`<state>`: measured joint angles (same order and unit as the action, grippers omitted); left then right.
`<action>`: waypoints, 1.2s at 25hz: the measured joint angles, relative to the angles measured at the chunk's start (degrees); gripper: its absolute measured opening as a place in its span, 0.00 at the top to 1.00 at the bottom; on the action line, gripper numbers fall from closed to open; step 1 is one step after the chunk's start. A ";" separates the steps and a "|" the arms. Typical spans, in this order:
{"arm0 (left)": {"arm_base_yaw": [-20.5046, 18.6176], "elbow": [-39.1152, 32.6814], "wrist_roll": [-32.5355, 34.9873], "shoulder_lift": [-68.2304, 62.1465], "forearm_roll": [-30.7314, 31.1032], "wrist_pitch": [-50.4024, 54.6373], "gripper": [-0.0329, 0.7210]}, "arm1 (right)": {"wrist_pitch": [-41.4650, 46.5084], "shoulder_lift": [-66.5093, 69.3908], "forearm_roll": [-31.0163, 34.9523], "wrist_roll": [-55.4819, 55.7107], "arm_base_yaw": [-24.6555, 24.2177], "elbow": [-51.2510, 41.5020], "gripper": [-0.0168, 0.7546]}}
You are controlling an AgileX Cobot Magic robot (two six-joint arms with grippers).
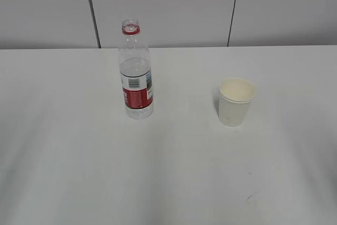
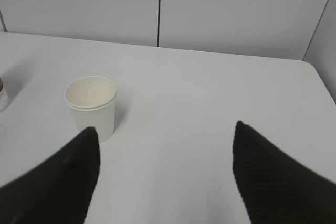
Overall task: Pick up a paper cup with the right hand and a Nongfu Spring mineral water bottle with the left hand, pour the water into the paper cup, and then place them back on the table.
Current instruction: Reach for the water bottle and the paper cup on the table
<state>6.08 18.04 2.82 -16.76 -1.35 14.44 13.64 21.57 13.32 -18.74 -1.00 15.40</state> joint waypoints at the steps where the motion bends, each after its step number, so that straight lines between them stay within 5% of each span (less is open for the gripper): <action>1: 0.00 0.00 0.00 -1.49 0.00 -1.22 0.35 | -0.82 1.19 0.00 0.00 0.00 0.00 0.21; 22: 0.00 -0.01 0.00 -34.06 1.71 -34.78 0.38 | -20.24 16.01 -0.43 0.00 0.44 -0.11 0.21; 30: 0.00 -0.01 -1.88 -45.41 7.33 -46.48 0.38 | -33.56 27.70 -17.93 12.54 0.43 -0.11 0.21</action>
<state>6.08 18.02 0.94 -62.17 5.98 -32.04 -19.93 49.27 -4.62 -6.19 -0.57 15.29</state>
